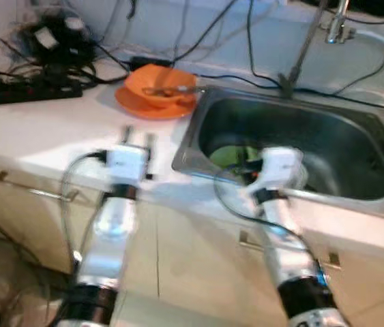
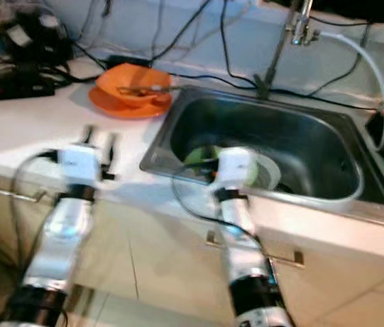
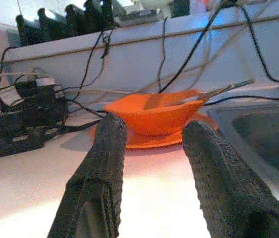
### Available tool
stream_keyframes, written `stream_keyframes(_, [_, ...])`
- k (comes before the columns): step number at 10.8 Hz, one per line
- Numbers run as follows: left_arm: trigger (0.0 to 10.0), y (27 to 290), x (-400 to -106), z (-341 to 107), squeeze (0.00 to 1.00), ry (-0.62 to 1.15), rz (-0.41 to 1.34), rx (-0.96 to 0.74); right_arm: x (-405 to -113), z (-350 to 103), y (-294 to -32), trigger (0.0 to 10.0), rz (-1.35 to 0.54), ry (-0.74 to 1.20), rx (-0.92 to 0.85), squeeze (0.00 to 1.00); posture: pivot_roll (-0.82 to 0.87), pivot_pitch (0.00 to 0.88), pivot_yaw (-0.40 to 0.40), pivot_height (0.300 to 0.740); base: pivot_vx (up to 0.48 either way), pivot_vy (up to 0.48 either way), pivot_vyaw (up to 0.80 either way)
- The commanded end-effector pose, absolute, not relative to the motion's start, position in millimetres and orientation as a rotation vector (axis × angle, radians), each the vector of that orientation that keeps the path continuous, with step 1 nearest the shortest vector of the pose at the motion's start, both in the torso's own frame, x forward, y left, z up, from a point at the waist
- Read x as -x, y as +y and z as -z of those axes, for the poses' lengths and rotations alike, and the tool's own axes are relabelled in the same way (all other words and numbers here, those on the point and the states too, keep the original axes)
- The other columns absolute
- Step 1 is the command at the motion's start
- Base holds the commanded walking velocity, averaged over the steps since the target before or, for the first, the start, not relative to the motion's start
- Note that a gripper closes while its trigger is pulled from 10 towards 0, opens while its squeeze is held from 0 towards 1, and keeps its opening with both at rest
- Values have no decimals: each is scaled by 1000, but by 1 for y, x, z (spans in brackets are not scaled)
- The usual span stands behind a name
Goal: Kitchen organization
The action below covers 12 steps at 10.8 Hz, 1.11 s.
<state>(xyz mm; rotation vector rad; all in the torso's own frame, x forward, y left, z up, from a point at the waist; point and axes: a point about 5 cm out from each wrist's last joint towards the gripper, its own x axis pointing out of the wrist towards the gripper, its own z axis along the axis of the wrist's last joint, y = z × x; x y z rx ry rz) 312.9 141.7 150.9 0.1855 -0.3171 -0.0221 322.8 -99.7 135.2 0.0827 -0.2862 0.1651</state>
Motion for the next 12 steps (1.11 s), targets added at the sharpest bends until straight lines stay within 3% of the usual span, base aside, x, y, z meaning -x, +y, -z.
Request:
stream_keyframes(1, [10000, 133, -313, -151, 0, -312, 48, -172, -325, -134, -110, 10000, -131, -275, -72, 0, 214, 0, -29, 740, 0, 341, -775])
stream_keyframes(6, [10000, 135, -315, -153, 0, -310, 47, -178, -326, -135, -111, 10000, -113, -278, -74, 0, 216, 0, -23, 740, 0, 332, 0])
stream_keyframes(9, [10000, 136, -316, -154, 0, -305, 42, -175, -327, -135, -111, 10000, -113, -274, -80, 0, 220, 0, -24, 740, 0, 0, 0])
stream_keyframes(12, [10000, 137, -316, -154, 0, -301, 38, -174, -328, -135, -109, 10000, -119, -274, -81, 0, 220, 0, -23, 740, 0, 480, 0])
